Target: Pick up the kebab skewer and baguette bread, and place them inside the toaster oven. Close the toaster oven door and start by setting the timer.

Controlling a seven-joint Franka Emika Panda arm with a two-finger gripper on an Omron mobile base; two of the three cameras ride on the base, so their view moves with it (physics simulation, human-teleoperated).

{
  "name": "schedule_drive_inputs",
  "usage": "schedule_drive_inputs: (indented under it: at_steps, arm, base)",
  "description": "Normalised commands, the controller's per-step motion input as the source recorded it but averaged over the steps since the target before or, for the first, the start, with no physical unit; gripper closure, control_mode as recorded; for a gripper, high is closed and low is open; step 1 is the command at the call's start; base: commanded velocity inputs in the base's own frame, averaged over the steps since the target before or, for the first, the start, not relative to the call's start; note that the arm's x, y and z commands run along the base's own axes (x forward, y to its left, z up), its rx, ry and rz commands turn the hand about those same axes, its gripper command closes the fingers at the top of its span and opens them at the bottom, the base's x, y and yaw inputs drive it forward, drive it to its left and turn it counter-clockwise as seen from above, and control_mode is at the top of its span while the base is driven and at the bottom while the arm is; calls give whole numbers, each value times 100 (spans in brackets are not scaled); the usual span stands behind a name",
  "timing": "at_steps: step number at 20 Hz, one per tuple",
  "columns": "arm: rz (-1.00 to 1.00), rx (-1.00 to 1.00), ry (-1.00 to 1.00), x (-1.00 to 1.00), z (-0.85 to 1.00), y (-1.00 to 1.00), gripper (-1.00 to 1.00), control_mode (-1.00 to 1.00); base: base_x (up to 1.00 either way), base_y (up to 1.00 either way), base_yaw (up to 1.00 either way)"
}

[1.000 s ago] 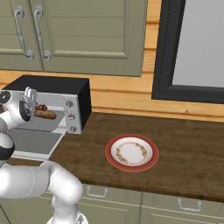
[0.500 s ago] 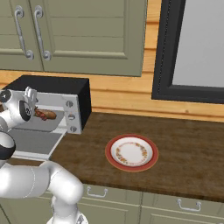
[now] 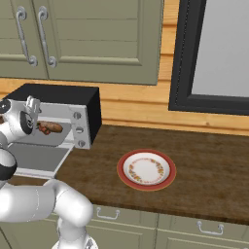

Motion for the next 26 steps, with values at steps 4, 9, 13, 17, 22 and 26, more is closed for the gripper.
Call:
schedule_drive_inputs:
  at_steps: [4, 9, 13, 17, 22, 26]
  arm:
    - [0, 0, 2, -10, 53, 6, -100, -100]
    - [2, 0, 12, -14, 44, 0, -100, -100]
    - [19, -5, 23, -50, 0, 0, -100, -100]
    - [34, -13, 18, -43, -14, -5, -100, -100]
    - [44, -20, 7, -22, -49, -13, -100, -100]
    - [46, -28, 3, 0, -69, -1, -100, -100]
  base:
    - [0, 0, 0]
    - [0, 0, 0]
    - [0, 0, 0]
    - [0, 0, 0]
    - [0, 0, 0]
    - [0, 0, 0]
